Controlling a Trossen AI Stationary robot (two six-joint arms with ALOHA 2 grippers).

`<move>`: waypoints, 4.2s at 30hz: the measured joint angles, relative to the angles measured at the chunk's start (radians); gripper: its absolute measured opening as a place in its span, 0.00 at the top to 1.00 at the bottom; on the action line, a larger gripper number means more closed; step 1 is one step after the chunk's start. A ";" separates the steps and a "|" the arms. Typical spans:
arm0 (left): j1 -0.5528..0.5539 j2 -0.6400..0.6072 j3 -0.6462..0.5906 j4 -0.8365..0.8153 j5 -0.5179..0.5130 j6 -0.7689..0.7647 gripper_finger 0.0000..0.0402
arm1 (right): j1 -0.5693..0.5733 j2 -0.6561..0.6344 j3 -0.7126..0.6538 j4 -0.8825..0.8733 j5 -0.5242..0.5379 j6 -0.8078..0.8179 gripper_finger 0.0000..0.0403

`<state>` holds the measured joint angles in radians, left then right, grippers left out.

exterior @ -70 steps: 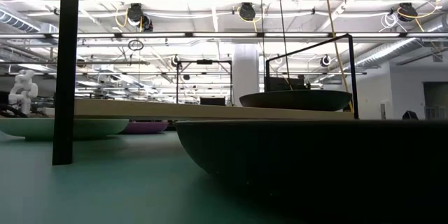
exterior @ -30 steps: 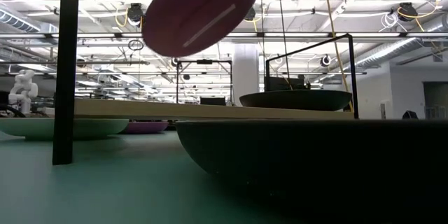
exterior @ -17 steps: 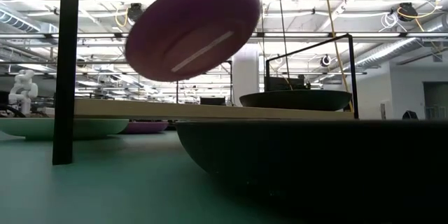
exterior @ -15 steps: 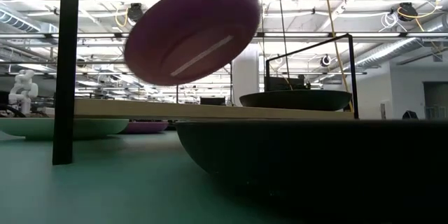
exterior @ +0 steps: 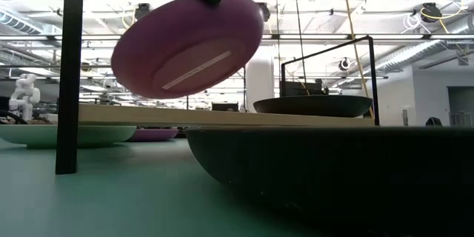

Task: Place and stack plates onto a shelf
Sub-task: Put the bottom violet plate on the shelf, then adjust the black plate on the shelf

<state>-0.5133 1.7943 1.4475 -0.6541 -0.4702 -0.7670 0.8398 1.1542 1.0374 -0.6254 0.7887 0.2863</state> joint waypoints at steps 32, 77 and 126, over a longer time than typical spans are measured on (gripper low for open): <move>0.022 0.060 -0.006 0.025 0.043 -0.021 0.94 | 0.000 0.000 0.000 0.007 -0.004 -0.003 0.59; 0.026 0.087 -0.006 -0.061 0.107 -0.096 0.93 | 0.000 0.000 0.000 0.008 -0.005 -0.003 0.59; -0.160 -0.109 -0.006 0.120 -0.324 0.486 0.69 | -0.259 0.021 -0.121 -0.002 -0.274 0.047 0.99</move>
<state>-0.6734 1.6853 1.4418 -0.5342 -0.7938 -0.2805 0.5812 1.1747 0.9161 -0.6277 0.5148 0.3336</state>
